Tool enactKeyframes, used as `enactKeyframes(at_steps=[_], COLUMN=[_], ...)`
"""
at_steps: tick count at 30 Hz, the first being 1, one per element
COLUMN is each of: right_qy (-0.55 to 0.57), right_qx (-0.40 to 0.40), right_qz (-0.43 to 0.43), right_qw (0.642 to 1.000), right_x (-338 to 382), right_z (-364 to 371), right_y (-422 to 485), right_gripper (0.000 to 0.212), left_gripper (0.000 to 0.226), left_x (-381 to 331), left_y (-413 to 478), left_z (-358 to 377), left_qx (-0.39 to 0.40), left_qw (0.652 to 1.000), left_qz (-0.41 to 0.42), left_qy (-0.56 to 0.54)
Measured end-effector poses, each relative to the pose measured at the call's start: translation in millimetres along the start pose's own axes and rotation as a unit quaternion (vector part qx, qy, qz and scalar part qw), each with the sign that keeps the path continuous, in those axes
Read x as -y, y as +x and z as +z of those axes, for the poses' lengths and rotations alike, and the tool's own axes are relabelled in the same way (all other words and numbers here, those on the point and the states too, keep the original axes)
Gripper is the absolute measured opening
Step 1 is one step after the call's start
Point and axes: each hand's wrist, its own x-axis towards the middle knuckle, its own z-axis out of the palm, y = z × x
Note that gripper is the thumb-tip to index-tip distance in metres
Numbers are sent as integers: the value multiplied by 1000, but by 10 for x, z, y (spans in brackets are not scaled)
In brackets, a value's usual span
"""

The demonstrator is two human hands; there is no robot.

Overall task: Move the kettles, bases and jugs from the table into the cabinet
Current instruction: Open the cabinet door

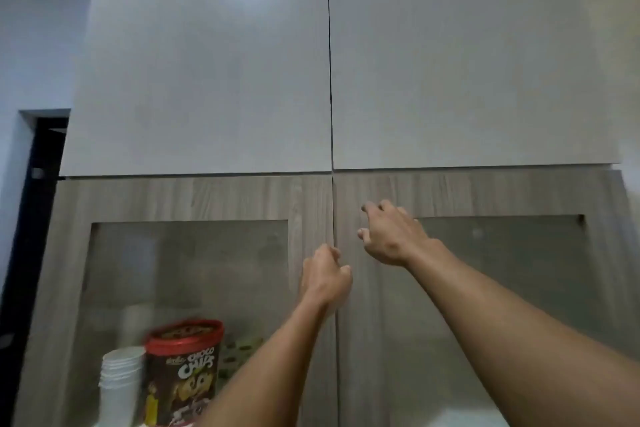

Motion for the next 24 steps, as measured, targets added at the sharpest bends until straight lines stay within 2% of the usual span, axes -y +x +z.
enactKeyframes(at_steps=[7, 13, 16, 20, 21, 24], right_qy=[20, 10, 45, 76, 83, 114], right_qx=[-29, -34, -44, -42, -45, -59], right_qz=[-1, 29, 34, 39, 39, 39], right_qw=[999, 999, 997, 995, 995, 991], right_x=[53, 128, 165, 243, 262, 314], right_z=[192, 311, 248, 58, -4, -277], right_y=[927, 1170, 1154, 930, 842, 522], right_gripper=[59, 67, 61, 66, 68, 70], left_gripper=[30, 16, 26, 51, 52, 37], left_x=[10, 46, 39, -5, -6, -11], left_y=[758, 879, 826, 628, 551, 193], left_z=[233, 324, 355, 302, 276, 169], left_qx=[-43, -97, -88, -70, -49, 43], left_qw=[998, 993, 993, 995, 996, 995], left_qz=[28, 31, 26, -12, -30, -46], left_qy=[-38, -56, -70, -71, -69, -76])
